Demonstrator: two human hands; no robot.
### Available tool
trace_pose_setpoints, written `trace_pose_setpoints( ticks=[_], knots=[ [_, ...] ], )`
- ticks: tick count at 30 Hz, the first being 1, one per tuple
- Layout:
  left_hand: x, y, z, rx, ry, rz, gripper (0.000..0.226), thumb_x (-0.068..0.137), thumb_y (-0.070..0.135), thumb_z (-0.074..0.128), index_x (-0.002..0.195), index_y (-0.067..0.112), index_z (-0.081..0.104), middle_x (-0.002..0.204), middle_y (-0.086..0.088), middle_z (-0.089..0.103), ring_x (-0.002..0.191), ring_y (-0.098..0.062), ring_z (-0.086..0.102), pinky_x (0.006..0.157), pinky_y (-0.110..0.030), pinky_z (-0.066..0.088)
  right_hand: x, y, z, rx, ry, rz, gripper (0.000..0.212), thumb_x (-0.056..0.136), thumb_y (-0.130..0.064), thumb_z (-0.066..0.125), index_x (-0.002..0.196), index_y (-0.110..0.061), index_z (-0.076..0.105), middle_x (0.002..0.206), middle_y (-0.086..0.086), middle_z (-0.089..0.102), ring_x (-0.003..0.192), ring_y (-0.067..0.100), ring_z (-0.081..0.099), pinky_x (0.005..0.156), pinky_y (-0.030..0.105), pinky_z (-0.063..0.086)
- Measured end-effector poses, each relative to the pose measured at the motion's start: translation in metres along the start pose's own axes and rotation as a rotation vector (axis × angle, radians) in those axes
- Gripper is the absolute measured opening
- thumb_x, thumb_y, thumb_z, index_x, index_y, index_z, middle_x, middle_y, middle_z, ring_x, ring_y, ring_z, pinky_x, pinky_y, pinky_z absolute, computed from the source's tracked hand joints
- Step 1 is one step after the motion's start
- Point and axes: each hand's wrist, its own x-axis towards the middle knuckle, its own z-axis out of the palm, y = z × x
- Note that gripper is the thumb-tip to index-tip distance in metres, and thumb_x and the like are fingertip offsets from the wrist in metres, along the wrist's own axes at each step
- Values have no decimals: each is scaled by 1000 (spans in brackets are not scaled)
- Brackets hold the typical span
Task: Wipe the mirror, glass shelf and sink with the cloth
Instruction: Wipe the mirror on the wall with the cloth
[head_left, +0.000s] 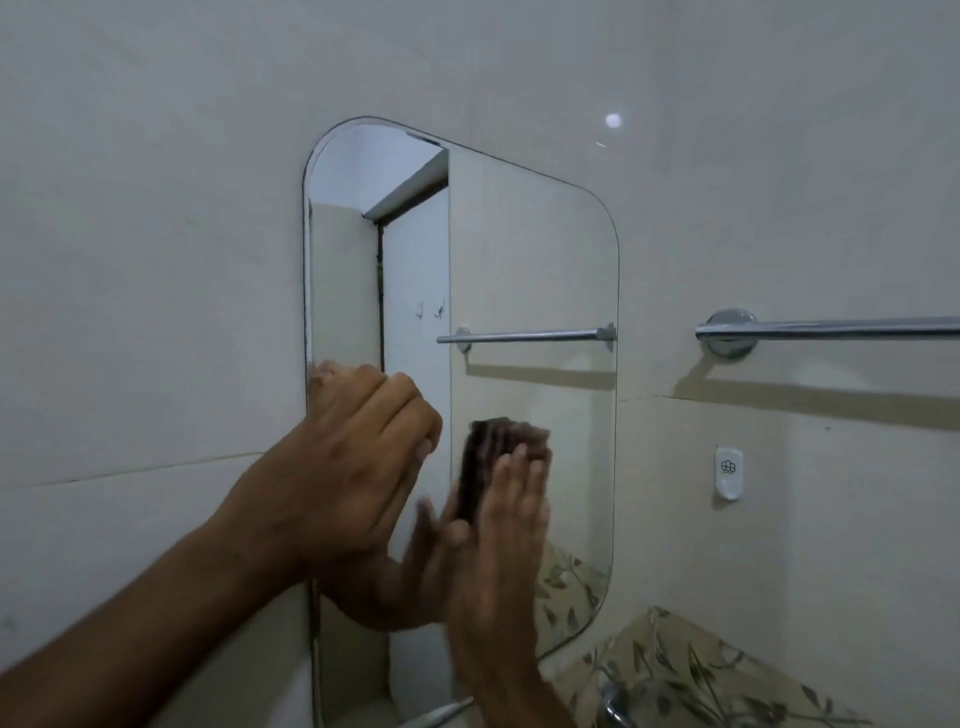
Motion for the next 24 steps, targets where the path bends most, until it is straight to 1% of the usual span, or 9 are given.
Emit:
trace_pose_setpoints(
  ticks=[3, 6, 8, 10, 13, 15, 18, 20, 24],
  knots=[
    [2, 0, 0, -37, 178, -188, 14, 95, 16, 40, 90, 15, 53, 88, -2, 47, 82, -21, 40, 76, -40, 35, -11, -21, 9, -116, -111, -349, 67, 106, -56, 15, 162, -20, 4, 171, 0, 4, 158, 25, 4, 123, 45, 9],
    [3, -1, 3, -28, 254, -272, 14, 96, 13, 38, 90, 13, 51, 87, -4, 46, 81, -19, 38, 74, -37, 35, 18, -24, 2, -123, -128, -508, 61, 108, -49, 17, 162, -24, 5, 171, -6, 4, 158, 21, 6, 124, 45, 9],
    [3, 0, 6, -7, 267, -280, 15, 96, 12, 37, 90, 11, 51, 86, -6, 46, 80, -19, 38, 71, -35, 35, 49, -20, -6, -107, -78, -447, 60, 107, -47, 20, 161, -27, 3, 170, -8, 2, 158, 19, 3, 125, 47, 9],
    [3, 0, 7, -19, 273, -317, 16, 96, 12, 37, 89, 11, 51, 84, -6, 47, 78, -18, 38, 69, -32, 34, 86, -20, -13, -77, 34, -270, 61, 106, -48, 20, 160, -26, 3, 170, -8, 1, 158, 17, 0, 126, 52, 10],
    [4, 3, 6, -30, 297, -354, 25, 99, 18, 32, 88, 11, 53, 83, -6, 50, 77, -17, 40, 67, -29, 37, 124, -33, -18, -26, 113, -95, 65, 103, -56, 6, 161, -26, 2, 170, -9, -2, 157, 11, -8, 128, 50, 4],
    [5, 4, 3, -50, 320, -344, 25, 101, 18, 31, 90, 11, 52, 85, -5, 49, 79, -16, 39, 69, -26, 36, 123, -48, -14, -43, 114, -139, 65, 105, -53, 10, 162, -23, 2, 170, -8, -4, 157, 13, -9, 128, 48, 1],
    [8, 7, -3, -134, 348, -398, 17, 99, 9, 37, 92, 9, 52, 90, -2, 46, 84, -12, 36, 78, -16, 32, 101, -72, -5, -20, -8, -446, 59, 108, -45, 11, 162, -22, 6, 171, -5, -1, 158, 20, -1, 127, 49, 3],
    [10, 8, -8, -173, 344, -474, 14, 98, 7, 40, 96, 7, 54, 94, -1, 45, 87, -10, 35, 84, -11, 32, 97, -79, -6, -11, -68, -562, 55, 108, -40, 7, 161, -26, 3, 170, -8, 1, 158, 19, 2, 126, 52, 11],
    [16, -3, -17, -22, 257, -401, 20, 98, 9, 39, 99, 4, 58, 91, -9, 54, 84, -16, 41, 78, -29, 42, 104, -79, -14, -11, -91, -525, 55, 107, -31, 16, 161, -27, 7, 170, -11, 2, 158, 16, 0, 126, 53, 14]
  ],
)
